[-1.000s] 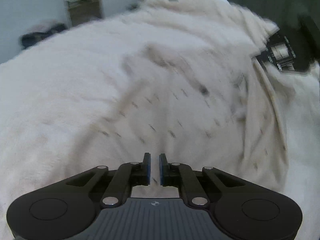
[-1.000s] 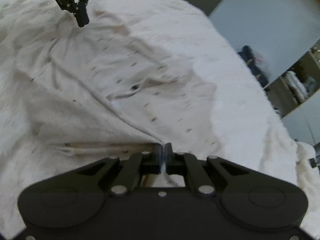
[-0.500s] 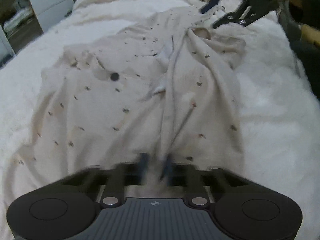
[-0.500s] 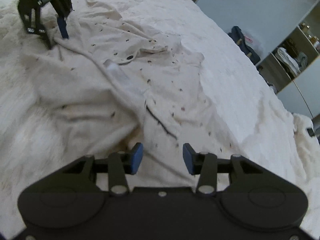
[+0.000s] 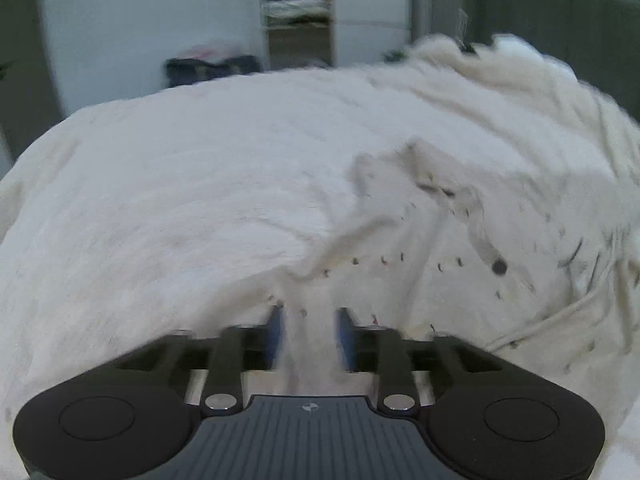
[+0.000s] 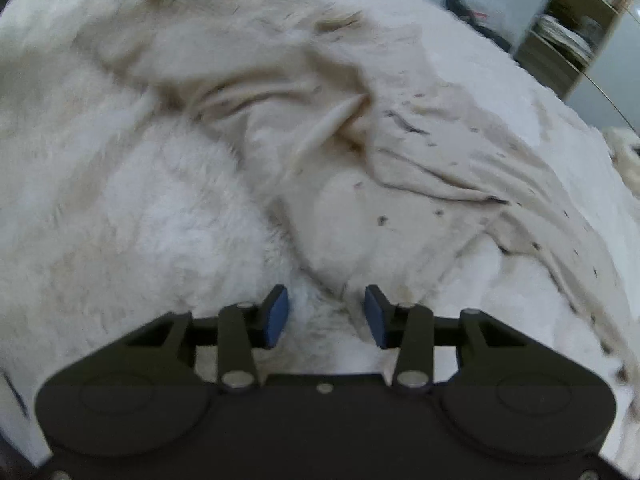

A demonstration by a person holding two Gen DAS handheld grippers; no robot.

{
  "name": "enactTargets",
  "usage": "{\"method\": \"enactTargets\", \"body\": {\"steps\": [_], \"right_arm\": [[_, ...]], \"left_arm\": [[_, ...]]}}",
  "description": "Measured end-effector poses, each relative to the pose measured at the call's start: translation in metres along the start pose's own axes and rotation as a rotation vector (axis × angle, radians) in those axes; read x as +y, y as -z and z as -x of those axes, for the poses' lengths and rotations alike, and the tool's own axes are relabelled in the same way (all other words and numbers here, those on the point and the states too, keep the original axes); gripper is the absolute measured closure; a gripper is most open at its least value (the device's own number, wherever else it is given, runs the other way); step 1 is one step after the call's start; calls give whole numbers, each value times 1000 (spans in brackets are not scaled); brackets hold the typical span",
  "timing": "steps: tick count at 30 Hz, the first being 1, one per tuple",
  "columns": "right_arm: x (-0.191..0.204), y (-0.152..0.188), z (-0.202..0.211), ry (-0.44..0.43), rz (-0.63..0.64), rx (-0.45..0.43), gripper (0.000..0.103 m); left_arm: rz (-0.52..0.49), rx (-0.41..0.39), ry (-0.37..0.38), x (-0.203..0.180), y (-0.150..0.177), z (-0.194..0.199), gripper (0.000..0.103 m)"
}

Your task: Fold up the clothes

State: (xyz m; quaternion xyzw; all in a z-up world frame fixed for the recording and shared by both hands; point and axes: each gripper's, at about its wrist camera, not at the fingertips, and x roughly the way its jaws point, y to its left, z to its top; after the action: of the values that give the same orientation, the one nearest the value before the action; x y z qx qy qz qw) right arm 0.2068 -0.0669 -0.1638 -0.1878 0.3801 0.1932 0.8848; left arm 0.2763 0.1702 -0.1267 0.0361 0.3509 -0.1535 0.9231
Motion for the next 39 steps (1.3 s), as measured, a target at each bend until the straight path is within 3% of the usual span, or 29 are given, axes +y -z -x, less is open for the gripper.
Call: {"method": "enactTargets", "body": {"steps": [4, 5, 8, 11, 14, 18, 21, 22, 23, 24, 25, 27, 31, 39], "right_arm": [[-49, 0, 3, -23, -293, -93, 59], [-68, 0, -5, -45, -408, -127, 59], [-93, 2, -28, -78, -540, -159, 59], [-106, 0, -51, -49, -551, -177, 59], [-115, -3, -67, -81, -583, -172, 59], [-118, -13, -81, -90, -552, -140, 59], [-119, -23, -89, -90, -520, -113, 62], [-120, -25, -90, -89, -515, -107, 69], [-121, -30, -93, -85, -499, -90, 83], [-122, -32, -94, -79, -494, -83, 89], [-122, -33, -94, -78, -494, -83, 92], [-127, -35, -92, -88, -496, -90, 92], [-130, -36, -78, -97, -486, -121, 96], [-115, -30, -12, -71, -448, -182, 103]], "left_arm": [[115, -24, 77, -2, 38, 50, 28], [140, -28, 86, -2, 46, 59, 26], [220, -17, 58, 9, 75, 75, 26], [307, 27, 51, 31, 89, 69, 26], [326, 65, 78, 43, 90, 55, 26], [242, 90, 84, 46, 81, 25, 25], [138, 112, 33, 39, 70, 2, 26], [107, 115, 34, 36, 66, -6, 26], [87, 118, 45, 34, 64, -12, 28], [73, 126, 60, 32, 60, -19, 43], [73, 127, 77, 32, 56, -23, 71], [91, 116, 93, 33, 52, -24, 100], [56, 22, 139, 23, 45, 2, 101], [-53, -65, 186, -9, 48, 69, 101]]}}
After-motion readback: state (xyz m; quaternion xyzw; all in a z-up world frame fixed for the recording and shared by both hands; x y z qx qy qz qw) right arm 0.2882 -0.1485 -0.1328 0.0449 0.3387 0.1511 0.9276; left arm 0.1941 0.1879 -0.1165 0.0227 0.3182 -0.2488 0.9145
